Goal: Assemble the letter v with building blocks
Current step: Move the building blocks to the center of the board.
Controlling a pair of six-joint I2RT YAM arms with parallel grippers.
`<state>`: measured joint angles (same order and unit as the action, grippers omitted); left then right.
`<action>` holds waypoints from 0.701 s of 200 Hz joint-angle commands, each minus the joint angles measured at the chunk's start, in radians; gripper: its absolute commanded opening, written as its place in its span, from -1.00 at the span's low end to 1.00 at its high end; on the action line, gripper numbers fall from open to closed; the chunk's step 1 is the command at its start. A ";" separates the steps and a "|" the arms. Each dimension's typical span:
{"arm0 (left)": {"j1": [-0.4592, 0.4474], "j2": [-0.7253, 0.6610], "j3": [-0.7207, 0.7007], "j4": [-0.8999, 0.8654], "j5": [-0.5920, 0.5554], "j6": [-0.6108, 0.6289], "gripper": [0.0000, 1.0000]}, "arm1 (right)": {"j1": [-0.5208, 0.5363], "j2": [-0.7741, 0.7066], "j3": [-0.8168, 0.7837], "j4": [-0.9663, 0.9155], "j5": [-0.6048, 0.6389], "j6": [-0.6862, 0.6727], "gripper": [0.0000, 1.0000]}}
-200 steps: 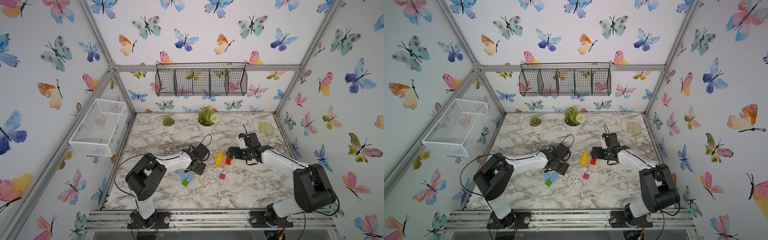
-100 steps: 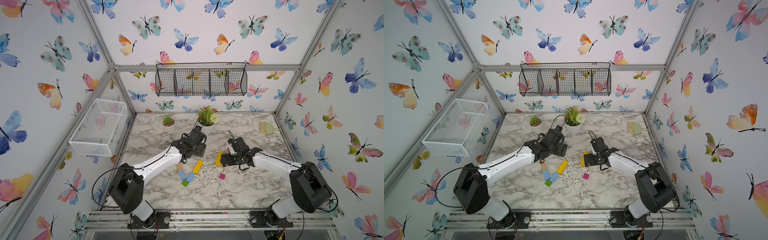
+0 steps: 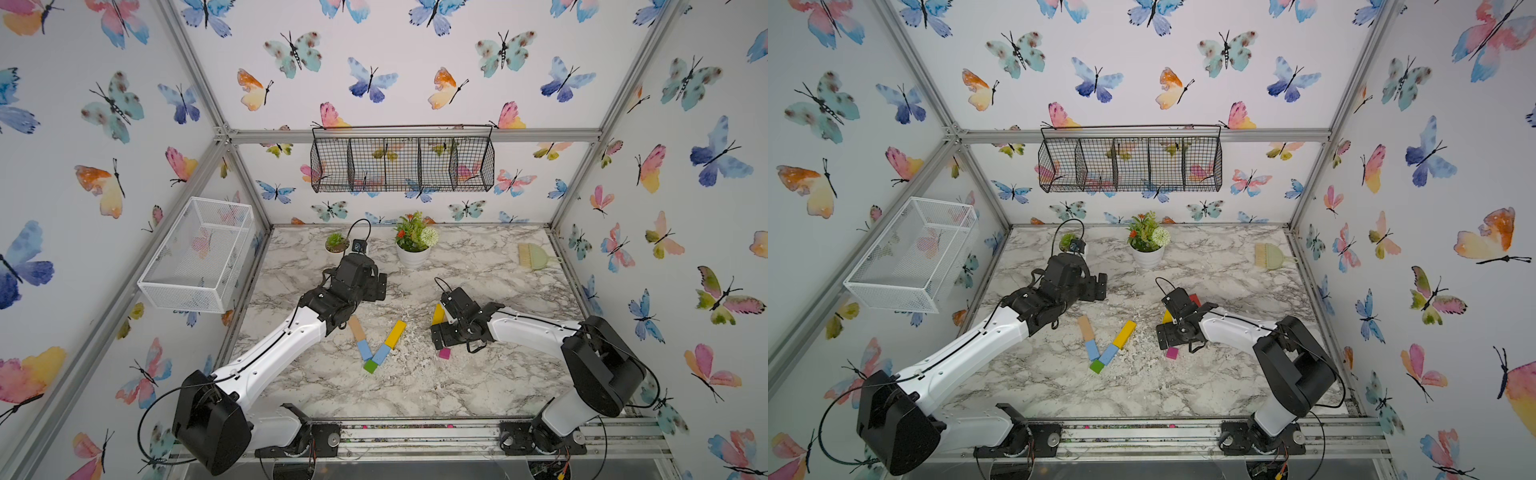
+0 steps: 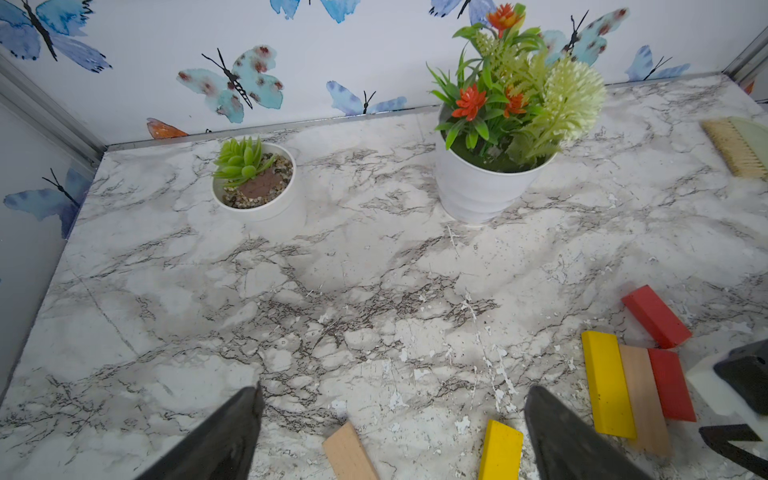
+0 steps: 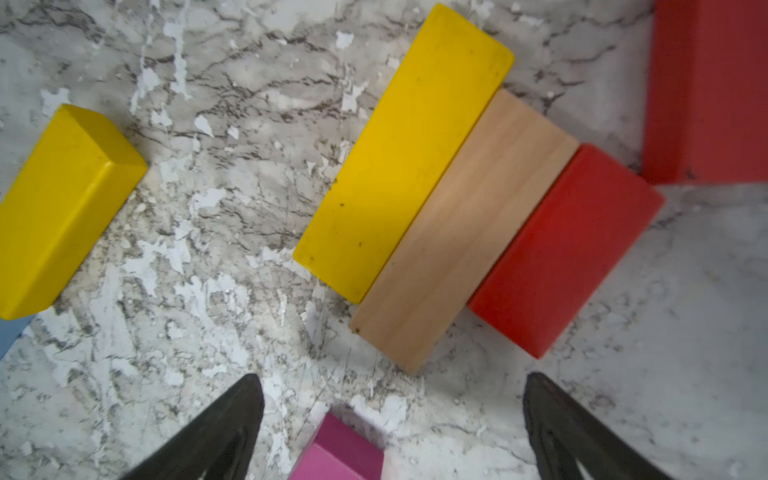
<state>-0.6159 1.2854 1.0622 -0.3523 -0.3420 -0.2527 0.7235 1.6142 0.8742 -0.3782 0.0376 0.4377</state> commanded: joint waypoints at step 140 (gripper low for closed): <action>0.048 -0.061 -0.058 0.053 0.021 0.010 0.97 | -0.132 0.090 0.032 -0.041 0.071 -0.012 0.98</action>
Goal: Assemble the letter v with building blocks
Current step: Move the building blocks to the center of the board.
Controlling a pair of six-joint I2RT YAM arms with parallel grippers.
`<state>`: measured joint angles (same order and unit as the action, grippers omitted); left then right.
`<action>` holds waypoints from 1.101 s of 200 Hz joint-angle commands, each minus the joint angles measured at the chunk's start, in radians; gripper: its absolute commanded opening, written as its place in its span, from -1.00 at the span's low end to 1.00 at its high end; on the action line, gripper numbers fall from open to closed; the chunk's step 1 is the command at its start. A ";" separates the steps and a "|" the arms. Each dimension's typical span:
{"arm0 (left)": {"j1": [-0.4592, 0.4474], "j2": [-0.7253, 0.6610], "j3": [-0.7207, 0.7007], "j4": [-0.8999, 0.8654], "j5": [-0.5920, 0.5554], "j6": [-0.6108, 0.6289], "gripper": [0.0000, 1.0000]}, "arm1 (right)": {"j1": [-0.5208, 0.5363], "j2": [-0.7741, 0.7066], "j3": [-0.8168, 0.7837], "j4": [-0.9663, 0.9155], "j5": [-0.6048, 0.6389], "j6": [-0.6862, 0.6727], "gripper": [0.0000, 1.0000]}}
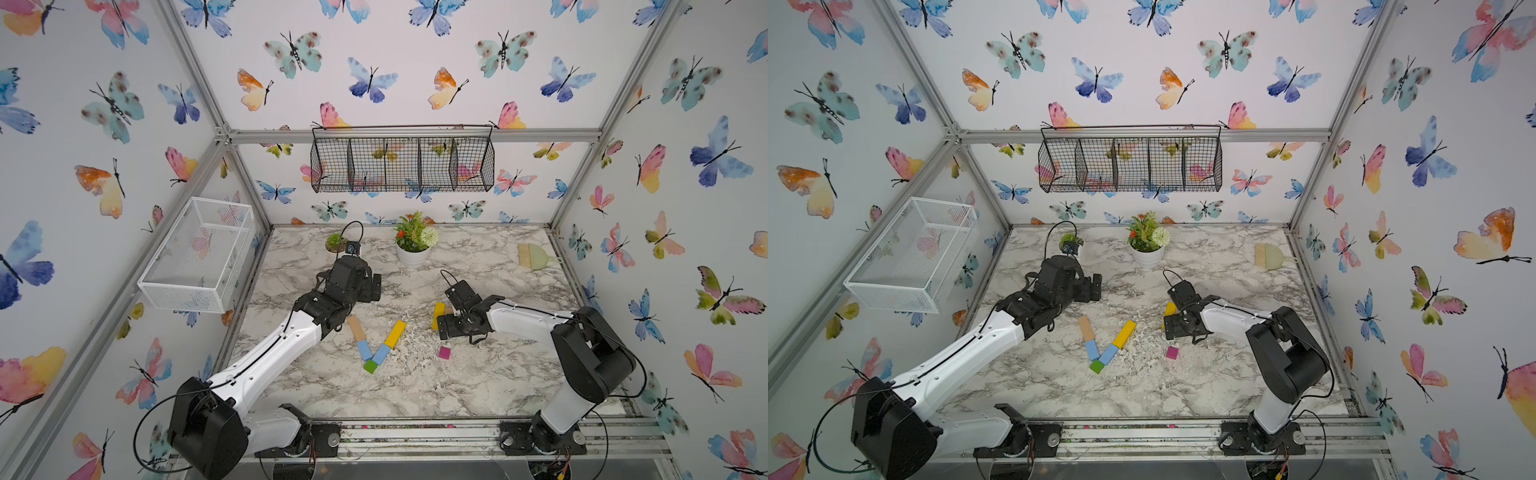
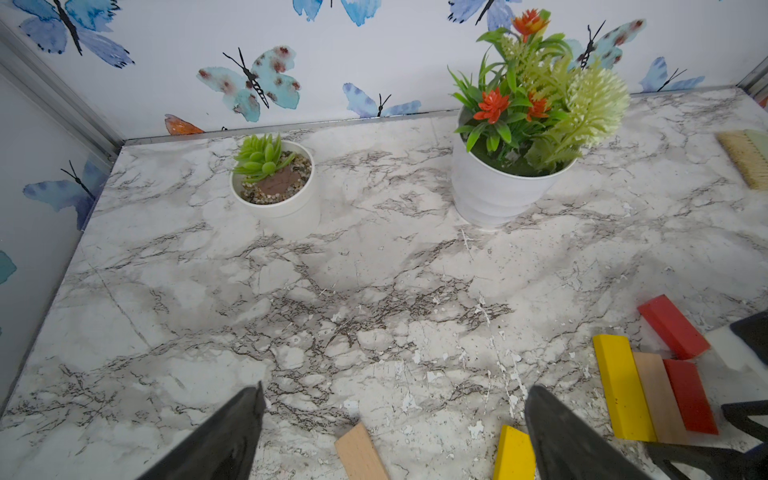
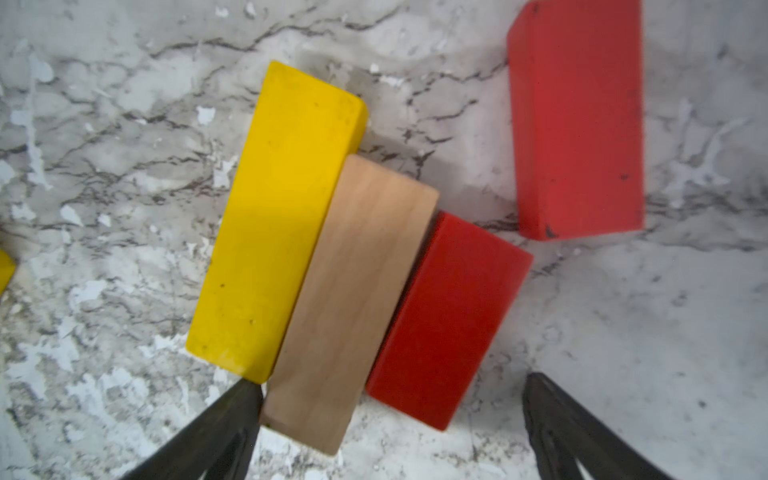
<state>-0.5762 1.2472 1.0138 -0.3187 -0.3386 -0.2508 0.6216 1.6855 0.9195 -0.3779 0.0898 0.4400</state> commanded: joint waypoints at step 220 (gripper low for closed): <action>0.063 -0.014 -0.020 0.042 0.103 -0.002 0.97 | -0.122 -0.145 0.068 -0.054 -0.105 -0.116 0.98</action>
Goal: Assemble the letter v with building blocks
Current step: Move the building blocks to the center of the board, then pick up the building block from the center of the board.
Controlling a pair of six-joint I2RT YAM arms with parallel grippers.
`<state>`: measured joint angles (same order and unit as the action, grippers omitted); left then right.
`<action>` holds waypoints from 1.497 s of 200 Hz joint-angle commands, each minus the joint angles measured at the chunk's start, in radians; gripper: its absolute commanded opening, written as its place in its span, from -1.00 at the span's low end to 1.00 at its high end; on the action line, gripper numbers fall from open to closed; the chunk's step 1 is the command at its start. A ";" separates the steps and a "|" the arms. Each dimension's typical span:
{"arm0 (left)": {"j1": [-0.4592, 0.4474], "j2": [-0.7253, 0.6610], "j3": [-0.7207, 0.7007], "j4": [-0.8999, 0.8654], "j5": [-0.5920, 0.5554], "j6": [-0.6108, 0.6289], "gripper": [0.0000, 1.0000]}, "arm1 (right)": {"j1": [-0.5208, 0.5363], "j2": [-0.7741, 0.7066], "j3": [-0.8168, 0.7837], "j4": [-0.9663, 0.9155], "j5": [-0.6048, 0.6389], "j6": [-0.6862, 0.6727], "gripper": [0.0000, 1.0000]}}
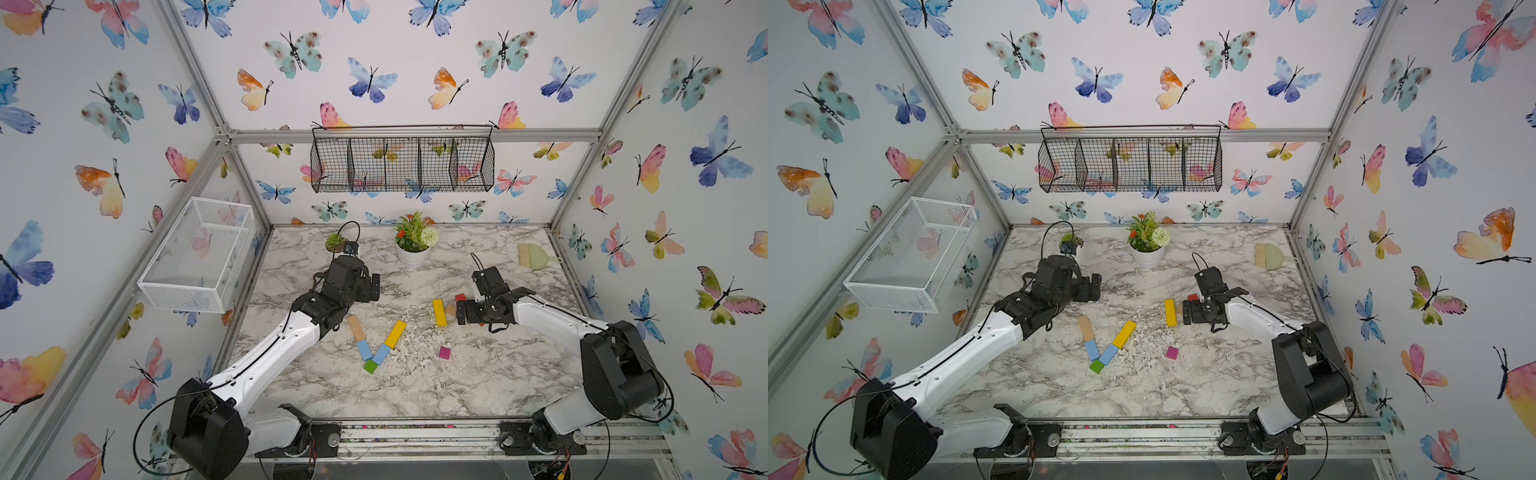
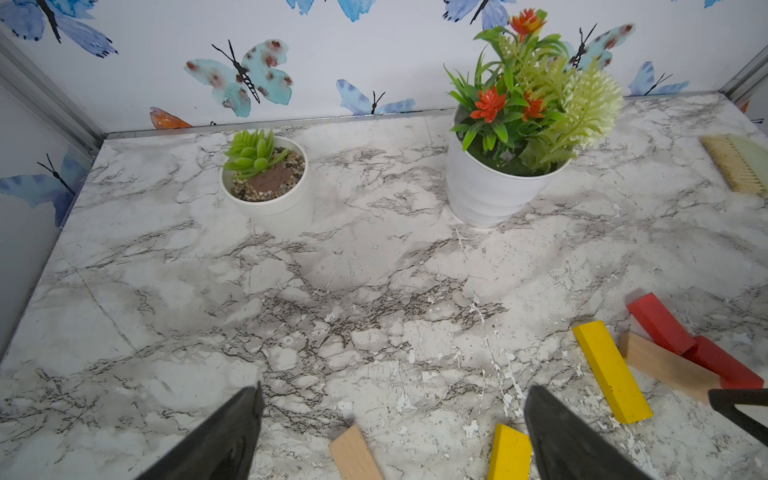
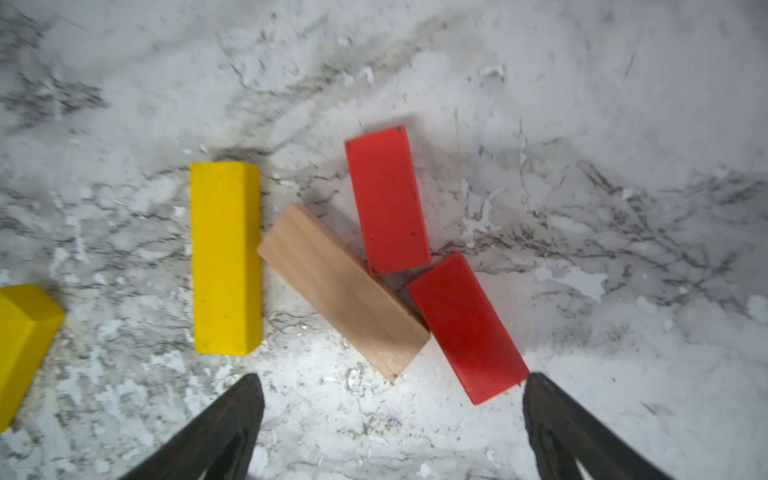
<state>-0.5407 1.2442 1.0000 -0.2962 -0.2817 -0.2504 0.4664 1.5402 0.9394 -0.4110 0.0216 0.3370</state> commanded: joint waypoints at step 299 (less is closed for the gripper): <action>0.062 -0.034 -0.026 0.032 0.081 -0.006 0.96 | 0.189 0.349 0.200 0.034 -0.023 0.039 0.23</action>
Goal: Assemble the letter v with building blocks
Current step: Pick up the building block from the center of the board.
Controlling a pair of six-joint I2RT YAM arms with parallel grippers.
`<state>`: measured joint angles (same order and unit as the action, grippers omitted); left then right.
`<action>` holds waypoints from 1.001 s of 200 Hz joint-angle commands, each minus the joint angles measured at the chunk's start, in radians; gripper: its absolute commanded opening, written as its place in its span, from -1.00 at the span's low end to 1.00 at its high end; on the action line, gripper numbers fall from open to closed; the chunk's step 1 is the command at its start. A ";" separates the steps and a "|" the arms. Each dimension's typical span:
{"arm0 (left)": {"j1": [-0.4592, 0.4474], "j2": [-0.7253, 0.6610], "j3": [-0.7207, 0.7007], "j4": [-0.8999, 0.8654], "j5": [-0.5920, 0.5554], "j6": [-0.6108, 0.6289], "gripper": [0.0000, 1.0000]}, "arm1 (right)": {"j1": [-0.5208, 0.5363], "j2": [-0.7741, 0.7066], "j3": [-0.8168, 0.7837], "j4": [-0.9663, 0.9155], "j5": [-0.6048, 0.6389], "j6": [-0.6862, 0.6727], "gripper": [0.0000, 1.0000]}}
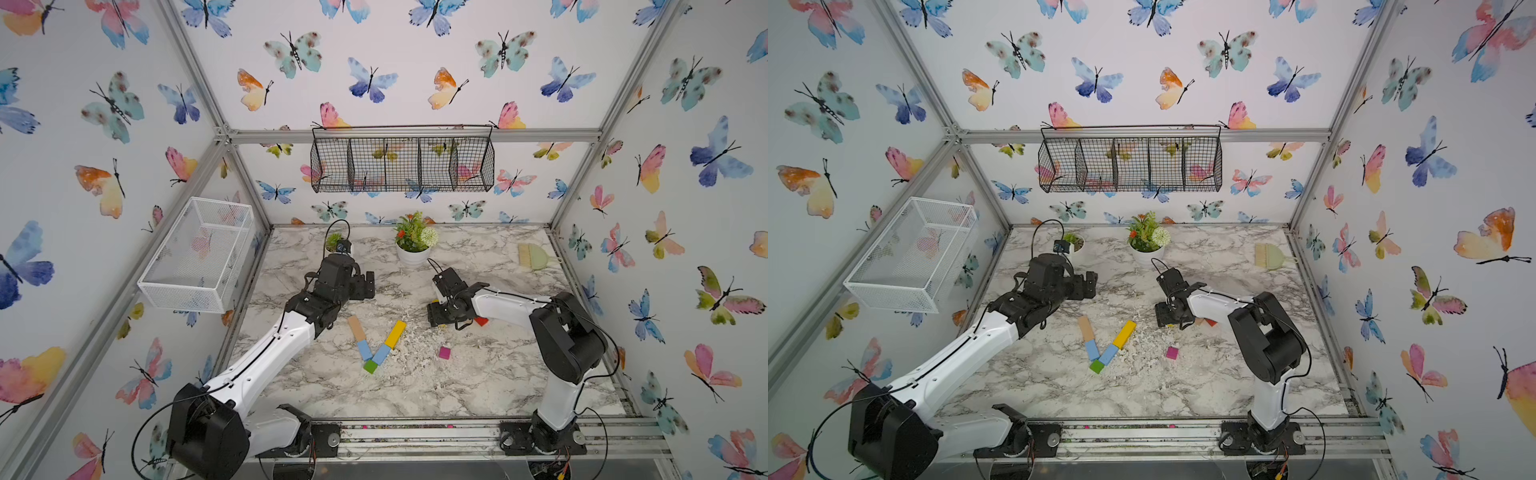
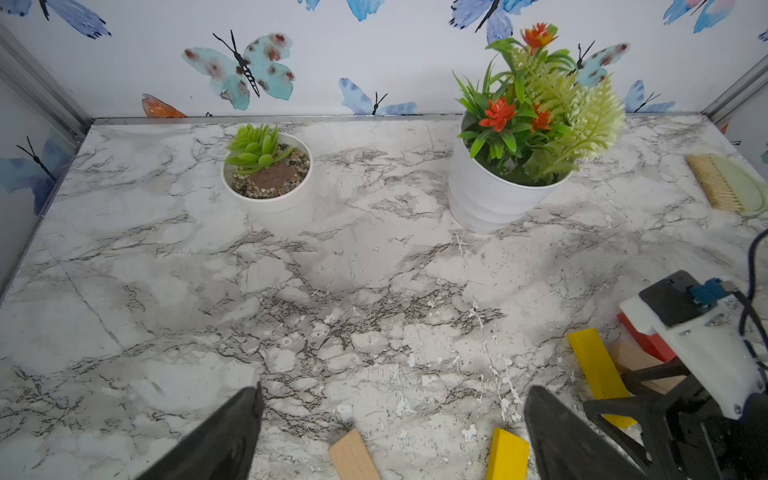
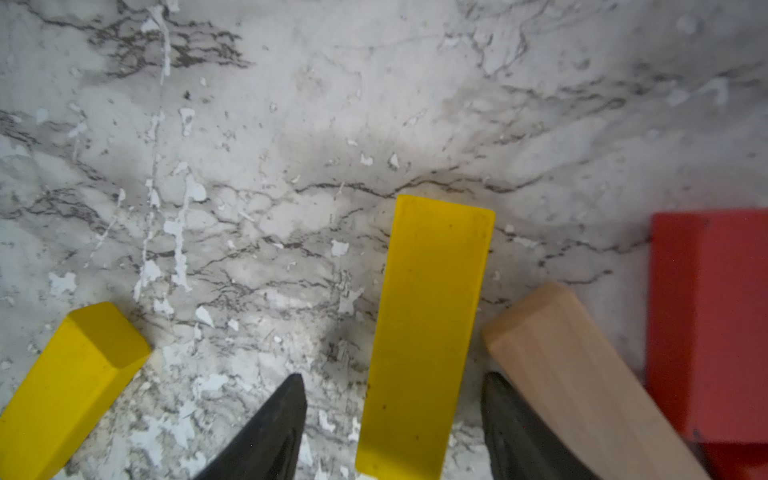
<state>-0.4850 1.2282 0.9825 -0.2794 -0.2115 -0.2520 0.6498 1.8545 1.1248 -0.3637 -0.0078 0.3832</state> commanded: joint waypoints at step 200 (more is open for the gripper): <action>0.008 -0.023 -0.010 0.019 0.012 -0.004 0.97 | 0.122 0.038 0.123 -0.145 0.106 -0.272 -0.52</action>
<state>-0.4835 1.2278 0.9825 -0.2722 -0.2111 -0.2520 0.7654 1.8748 1.2190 -0.4358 0.0685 0.1825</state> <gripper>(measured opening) 0.984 0.320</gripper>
